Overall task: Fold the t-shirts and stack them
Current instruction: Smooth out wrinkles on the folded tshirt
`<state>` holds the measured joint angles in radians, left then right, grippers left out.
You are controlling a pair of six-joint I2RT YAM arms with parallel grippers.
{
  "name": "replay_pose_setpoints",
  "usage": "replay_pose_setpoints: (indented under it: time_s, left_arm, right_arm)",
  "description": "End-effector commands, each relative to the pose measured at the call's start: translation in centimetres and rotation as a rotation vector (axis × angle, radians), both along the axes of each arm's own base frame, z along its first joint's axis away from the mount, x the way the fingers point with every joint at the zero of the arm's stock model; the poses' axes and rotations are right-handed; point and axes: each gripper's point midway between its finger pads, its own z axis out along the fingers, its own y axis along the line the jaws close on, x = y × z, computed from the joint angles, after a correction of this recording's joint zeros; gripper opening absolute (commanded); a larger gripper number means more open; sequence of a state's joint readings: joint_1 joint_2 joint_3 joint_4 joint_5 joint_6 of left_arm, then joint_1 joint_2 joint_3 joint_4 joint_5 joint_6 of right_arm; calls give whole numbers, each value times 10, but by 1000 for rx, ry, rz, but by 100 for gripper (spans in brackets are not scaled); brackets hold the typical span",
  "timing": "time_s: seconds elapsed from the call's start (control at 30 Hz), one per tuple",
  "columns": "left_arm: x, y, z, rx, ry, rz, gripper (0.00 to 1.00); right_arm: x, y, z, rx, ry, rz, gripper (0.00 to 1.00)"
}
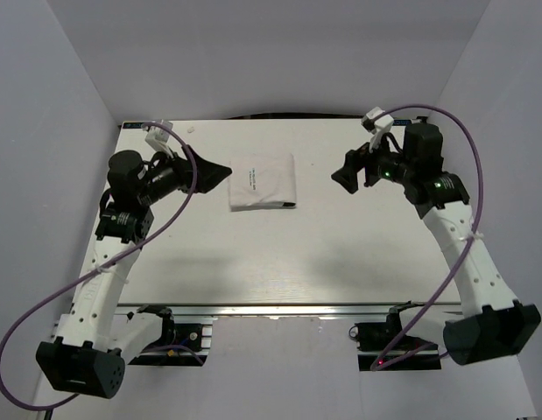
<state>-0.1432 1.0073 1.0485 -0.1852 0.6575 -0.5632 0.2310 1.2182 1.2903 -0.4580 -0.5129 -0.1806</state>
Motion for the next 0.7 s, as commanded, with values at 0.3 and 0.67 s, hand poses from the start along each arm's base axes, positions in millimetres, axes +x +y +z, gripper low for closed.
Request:
replay_pose_setpoints:
  time_s: [0.3,0.67]
  left_arm:
    - [-27,7,-5,-5,26,24,98]
    - [-35,9,-1,-4,10,31,98]
  right_arm:
    - [-18,-45,5,-68,-15,-248,89]
    - [-24,-47,-1,-52,-21,-268,90]
